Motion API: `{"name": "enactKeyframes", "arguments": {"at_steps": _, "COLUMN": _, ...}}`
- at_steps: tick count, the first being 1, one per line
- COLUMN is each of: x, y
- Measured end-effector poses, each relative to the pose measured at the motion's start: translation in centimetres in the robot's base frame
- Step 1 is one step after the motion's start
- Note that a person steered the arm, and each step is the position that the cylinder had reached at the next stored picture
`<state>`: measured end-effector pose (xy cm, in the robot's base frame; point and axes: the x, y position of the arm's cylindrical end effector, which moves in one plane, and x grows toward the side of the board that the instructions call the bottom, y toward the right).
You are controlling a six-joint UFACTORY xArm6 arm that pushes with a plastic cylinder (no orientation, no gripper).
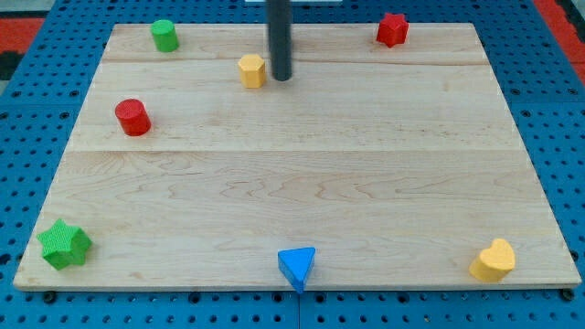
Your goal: Locate the red star diagonally below the bottom right side of the blue cube
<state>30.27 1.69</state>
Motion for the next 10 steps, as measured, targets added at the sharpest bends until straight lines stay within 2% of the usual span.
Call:
{"name": "enactKeyframes", "arguments": {"at_steps": 1, "x": -2.3, "y": 10.4}}
{"name": "enactKeyframes", "arguments": {"at_steps": 2, "x": -8.0, "y": 20.1}}
{"name": "enactKeyframes", "arguments": {"at_steps": 3, "x": -11.1, "y": 24.0}}
{"name": "enactKeyframes", "arguments": {"at_steps": 5, "x": -9.5, "y": 9.9}}
{"name": "enactKeyframes", "arguments": {"at_steps": 6, "x": -6.2, "y": 8.6}}
{"name": "enactKeyframes", "arguments": {"at_steps": 7, "x": -6.2, "y": 7.4}}
{"name": "enactKeyframes", "arguments": {"at_steps": 8, "x": -10.9, "y": 7.9}}
{"name": "enactKeyframes", "arguments": {"at_steps": 9, "x": -9.8, "y": 5.9}}
{"name": "enactKeyframes", "arguments": {"at_steps": 10, "x": -6.5, "y": 4.3}}
